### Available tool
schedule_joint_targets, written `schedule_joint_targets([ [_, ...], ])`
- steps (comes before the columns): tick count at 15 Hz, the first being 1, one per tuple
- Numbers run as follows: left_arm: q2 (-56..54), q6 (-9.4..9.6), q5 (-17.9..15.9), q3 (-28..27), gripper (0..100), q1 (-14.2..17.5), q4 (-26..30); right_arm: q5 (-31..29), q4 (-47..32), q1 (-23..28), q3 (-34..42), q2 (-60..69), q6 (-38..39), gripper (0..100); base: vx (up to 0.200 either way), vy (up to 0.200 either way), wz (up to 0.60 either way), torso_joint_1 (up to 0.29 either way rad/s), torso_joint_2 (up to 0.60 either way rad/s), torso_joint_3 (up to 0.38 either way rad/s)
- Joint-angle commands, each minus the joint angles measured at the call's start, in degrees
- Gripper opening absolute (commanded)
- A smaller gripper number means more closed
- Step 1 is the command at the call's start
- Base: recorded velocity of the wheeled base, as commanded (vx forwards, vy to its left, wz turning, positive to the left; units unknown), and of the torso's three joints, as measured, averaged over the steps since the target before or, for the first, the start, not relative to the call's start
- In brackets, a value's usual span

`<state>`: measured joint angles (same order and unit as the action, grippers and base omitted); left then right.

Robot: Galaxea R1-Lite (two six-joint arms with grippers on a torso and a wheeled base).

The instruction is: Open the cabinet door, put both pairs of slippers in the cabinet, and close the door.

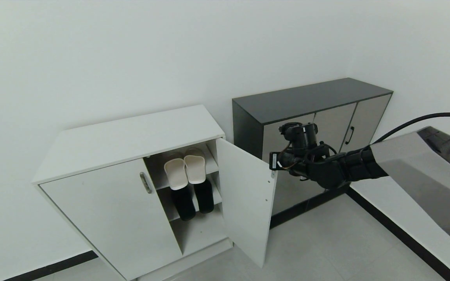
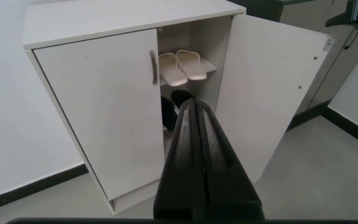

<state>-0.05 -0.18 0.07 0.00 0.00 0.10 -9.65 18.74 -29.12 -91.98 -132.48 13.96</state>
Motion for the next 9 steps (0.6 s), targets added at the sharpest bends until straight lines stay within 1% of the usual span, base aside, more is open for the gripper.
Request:
schedule_joint_targets([
  [1,0.0,0.01,0.0,0.0,0,0.0,0.0,0.0,-0.2,-0.7,0.3,-0.9,0.0,0,0.000,0.000,0.00,0.000,0.00,0.000],
  [5,0.0,0.01,0.0,0.0,0,0.0,0.0,0.0,-1.3,-4.1,2.1,1.0,0.3,0,0.000,0.000,0.00,0.000,0.00,0.000],
  [9,0.0,-0.08,0.0,0.0,0,0.0,0.0,0.2,-1.1,-9.5,5.7,4.6,0.6,0,0.000,0.000,0.00,0.000,0.00,0.000],
])
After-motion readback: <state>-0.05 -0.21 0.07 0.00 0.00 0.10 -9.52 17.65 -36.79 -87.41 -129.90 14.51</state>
